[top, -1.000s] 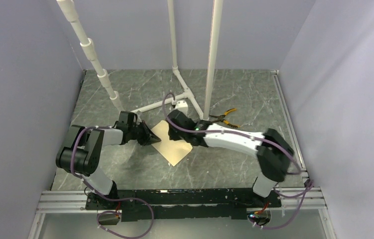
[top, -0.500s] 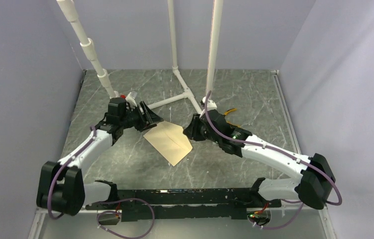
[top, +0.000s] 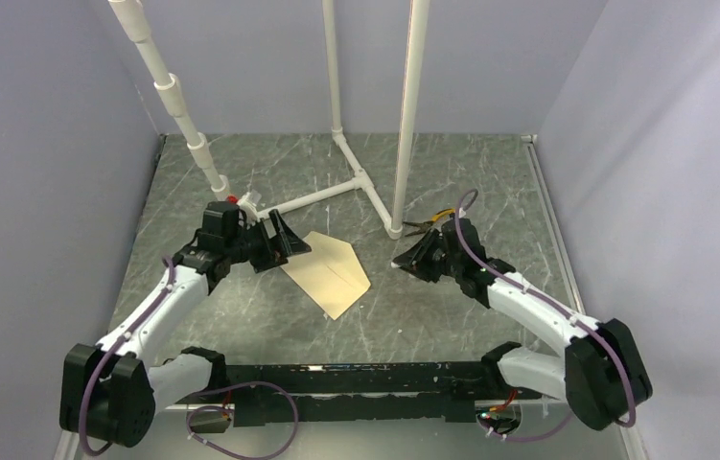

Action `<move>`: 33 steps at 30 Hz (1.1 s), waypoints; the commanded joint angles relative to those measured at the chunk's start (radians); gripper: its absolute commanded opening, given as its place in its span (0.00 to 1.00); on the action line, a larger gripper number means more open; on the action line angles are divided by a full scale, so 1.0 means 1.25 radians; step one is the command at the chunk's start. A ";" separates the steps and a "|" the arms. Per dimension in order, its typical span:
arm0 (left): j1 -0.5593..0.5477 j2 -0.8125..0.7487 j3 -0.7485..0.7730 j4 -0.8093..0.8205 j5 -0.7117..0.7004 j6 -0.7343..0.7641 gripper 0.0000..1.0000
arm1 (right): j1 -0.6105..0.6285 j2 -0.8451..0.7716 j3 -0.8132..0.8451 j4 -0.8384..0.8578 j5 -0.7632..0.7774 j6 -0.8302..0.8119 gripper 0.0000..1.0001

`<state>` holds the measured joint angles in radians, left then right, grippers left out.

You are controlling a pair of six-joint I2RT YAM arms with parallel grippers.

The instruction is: Place the letter into the envelope and seal it

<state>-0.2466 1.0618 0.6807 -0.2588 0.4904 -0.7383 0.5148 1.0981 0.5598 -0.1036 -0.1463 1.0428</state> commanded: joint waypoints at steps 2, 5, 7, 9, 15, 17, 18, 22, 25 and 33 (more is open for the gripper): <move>-0.006 0.058 0.008 -0.029 -0.006 0.041 0.90 | -0.082 0.096 0.022 0.126 -0.151 0.073 0.00; -0.008 0.086 0.018 -0.032 -0.006 0.049 0.92 | -0.102 0.185 0.052 0.161 -0.182 0.065 0.00; -0.008 0.102 0.031 -0.039 -0.004 0.058 0.92 | -0.111 0.235 0.074 0.191 -0.216 0.058 0.00; -0.008 0.114 0.036 -0.031 -0.006 0.056 0.92 | -0.121 0.283 0.095 0.218 -0.246 0.049 0.00; -0.008 0.158 0.033 0.035 0.021 0.031 0.82 | -0.171 0.384 0.143 0.270 -0.330 0.052 0.02; -0.008 0.181 0.041 0.044 0.011 0.026 0.80 | -0.186 0.415 0.144 0.295 -0.360 0.070 0.03; -0.008 0.195 0.048 0.043 0.004 0.028 0.80 | -0.190 0.429 0.143 0.307 -0.373 0.080 0.04; -0.008 0.250 0.086 0.031 -0.003 0.044 0.80 | -0.198 0.470 0.146 0.339 -0.405 0.103 0.08; -0.007 0.273 0.097 0.039 -0.006 0.044 0.80 | -0.199 0.485 0.152 0.341 -0.401 0.108 0.09; -0.008 0.292 0.103 0.001 -0.057 0.049 0.81 | -0.210 0.490 0.161 0.274 -0.355 0.095 0.28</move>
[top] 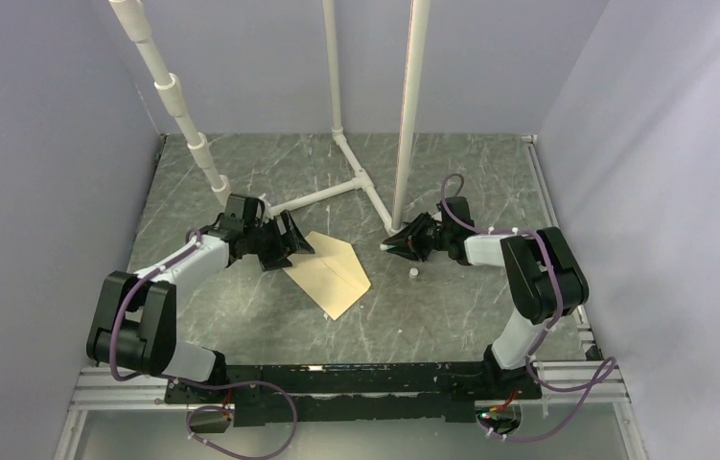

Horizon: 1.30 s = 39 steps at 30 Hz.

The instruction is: Place the letter into the envelope and seal it

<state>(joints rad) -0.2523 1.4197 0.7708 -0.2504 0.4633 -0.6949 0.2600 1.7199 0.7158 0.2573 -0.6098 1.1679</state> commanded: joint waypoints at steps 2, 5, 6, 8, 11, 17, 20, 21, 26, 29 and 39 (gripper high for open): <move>-0.003 0.011 0.032 -0.005 -0.031 0.016 0.81 | -0.006 -0.011 0.042 -0.039 0.033 -0.011 0.37; -0.003 0.018 0.037 -0.003 -0.029 0.016 0.80 | -0.006 -0.006 0.053 -0.054 0.040 -0.012 0.43; -0.003 0.020 0.038 -0.004 -0.033 0.017 0.80 | -0.006 -0.004 0.053 -0.054 0.040 -0.010 0.44; -0.003 0.025 0.042 -0.009 -0.039 0.018 0.80 | -0.005 -0.012 0.050 -0.050 0.042 -0.007 0.45; -0.003 0.031 0.049 -0.019 -0.057 0.022 0.80 | -0.006 -0.036 0.047 -0.058 0.048 -0.014 0.46; -0.003 0.025 0.028 -0.024 -0.128 0.016 0.65 | 0.050 -0.093 0.102 -0.176 0.094 -0.146 0.29; -0.003 0.034 0.012 -0.005 -0.122 0.011 0.56 | 0.134 -0.091 0.160 -0.269 0.220 -0.195 0.23; -0.003 0.040 0.008 0.007 -0.117 0.008 0.54 | 0.171 -0.086 0.187 -0.304 0.289 -0.214 0.21; -0.005 0.068 -0.009 0.037 -0.114 0.002 0.44 | 0.315 -0.038 0.339 -0.456 0.607 -0.251 0.17; -0.012 0.078 -0.015 0.056 -0.111 -0.002 0.42 | 0.341 0.002 0.391 -0.503 0.679 -0.247 0.14; -0.047 0.102 -0.021 0.069 -0.166 -0.008 0.40 | 0.359 -0.016 0.314 -0.457 0.655 -0.180 0.13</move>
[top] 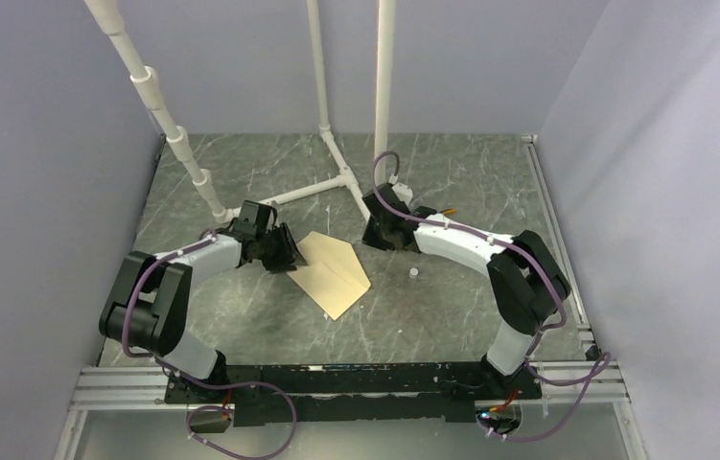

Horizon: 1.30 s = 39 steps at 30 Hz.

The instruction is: Place the letter into the envelope and seal it

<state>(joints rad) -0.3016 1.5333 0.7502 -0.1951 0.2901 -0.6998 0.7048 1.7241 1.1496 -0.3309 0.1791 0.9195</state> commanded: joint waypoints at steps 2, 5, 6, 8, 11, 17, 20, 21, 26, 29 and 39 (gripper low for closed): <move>-0.011 0.017 -0.005 0.025 -0.028 -0.005 0.39 | 0.003 -0.024 -0.048 0.016 0.019 0.023 0.14; -0.019 0.023 -0.006 0.024 -0.035 -0.007 0.39 | 0.003 -0.028 -0.083 0.038 -0.004 0.042 0.15; -0.022 0.025 -0.006 0.020 -0.038 -0.006 0.39 | 0.003 -0.031 -0.095 0.048 -0.015 0.053 0.15; -0.027 0.027 -0.007 0.015 -0.047 -0.006 0.39 | 0.004 -0.037 -0.122 0.068 -0.035 0.073 0.15; -0.033 0.031 -0.010 0.008 -0.057 -0.007 0.37 | 0.009 -0.042 -0.146 0.095 -0.061 0.083 0.15; -0.053 0.064 0.000 -0.030 -0.079 -0.001 0.32 | 0.013 -0.029 -0.146 0.138 -0.150 0.077 0.14; -0.059 0.073 0.001 -0.039 -0.088 0.002 0.29 | 0.015 -0.035 -0.154 0.169 -0.203 0.076 0.13; -0.060 0.074 0.001 -0.042 -0.090 0.003 0.29 | 0.017 -0.051 -0.164 0.188 -0.220 0.078 0.13; -0.062 0.080 0.003 -0.042 -0.094 0.003 0.26 | 0.027 -0.078 -0.178 0.228 -0.253 0.064 0.13; -0.062 0.087 0.008 -0.039 -0.082 -0.001 0.25 | 0.037 -0.051 -0.146 0.186 -0.267 0.040 0.14; -0.062 0.081 -0.002 -0.018 -0.050 -0.009 0.24 | 0.126 0.050 0.017 -0.071 -0.146 -0.036 0.14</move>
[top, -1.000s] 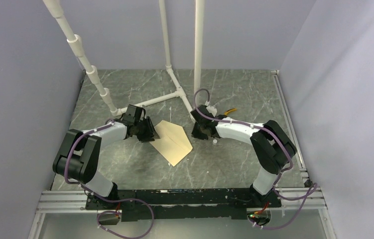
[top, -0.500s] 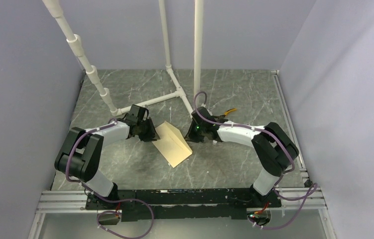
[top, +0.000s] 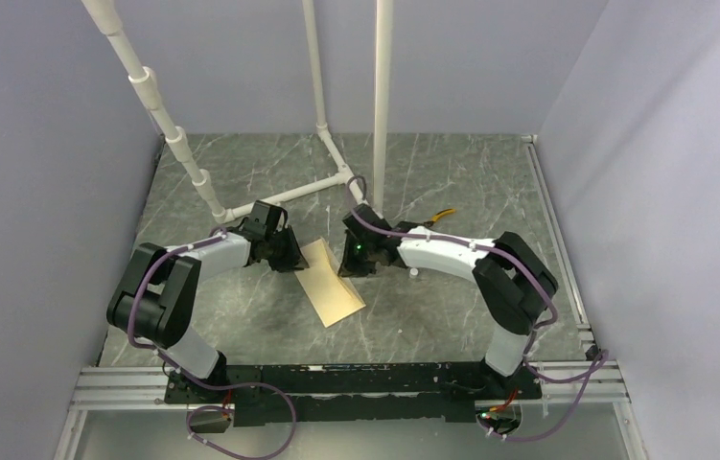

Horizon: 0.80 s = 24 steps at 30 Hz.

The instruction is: Place the letter into the envelope and seal it

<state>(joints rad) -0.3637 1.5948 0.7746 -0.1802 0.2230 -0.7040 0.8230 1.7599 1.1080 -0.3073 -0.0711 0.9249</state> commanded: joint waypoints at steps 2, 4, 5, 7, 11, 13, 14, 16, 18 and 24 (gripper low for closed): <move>-0.012 0.026 -0.024 -0.028 0.008 -0.007 0.24 | 0.050 0.037 0.063 -0.120 0.101 -0.038 0.14; -0.012 0.021 -0.024 -0.033 0.009 -0.006 0.24 | 0.065 0.044 0.065 -0.132 0.118 -0.029 0.14; -0.012 0.016 -0.024 -0.035 0.010 -0.004 0.24 | 0.073 0.048 0.066 -0.137 0.128 -0.027 0.14; -0.012 0.004 -0.026 -0.038 0.014 -0.004 0.24 | 0.083 0.056 0.079 -0.156 0.144 -0.027 0.14; -0.012 -0.026 -0.018 -0.048 0.029 -0.009 0.24 | 0.092 0.082 0.119 -0.197 0.152 -0.044 0.16; -0.012 -0.047 -0.010 -0.047 0.041 -0.018 0.25 | 0.094 0.097 0.133 -0.213 0.149 -0.055 0.17; -0.012 -0.059 -0.006 -0.041 0.050 -0.024 0.25 | 0.094 0.101 0.139 -0.217 0.147 -0.058 0.17; -0.012 -0.084 -0.005 -0.008 0.072 -0.039 0.26 | 0.094 0.111 0.148 -0.226 0.145 -0.060 0.17; -0.012 -0.103 -0.010 0.038 0.100 -0.053 0.27 | 0.094 0.127 0.164 -0.243 0.142 -0.063 0.18; -0.012 -0.048 -0.017 0.159 0.181 -0.090 0.28 | 0.093 0.155 0.201 -0.278 0.141 -0.066 0.18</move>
<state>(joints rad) -0.3748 1.4887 0.7578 -0.1108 0.3519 -0.7727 0.9375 1.9392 1.3140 -0.6044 0.0811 0.8562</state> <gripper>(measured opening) 0.285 0.179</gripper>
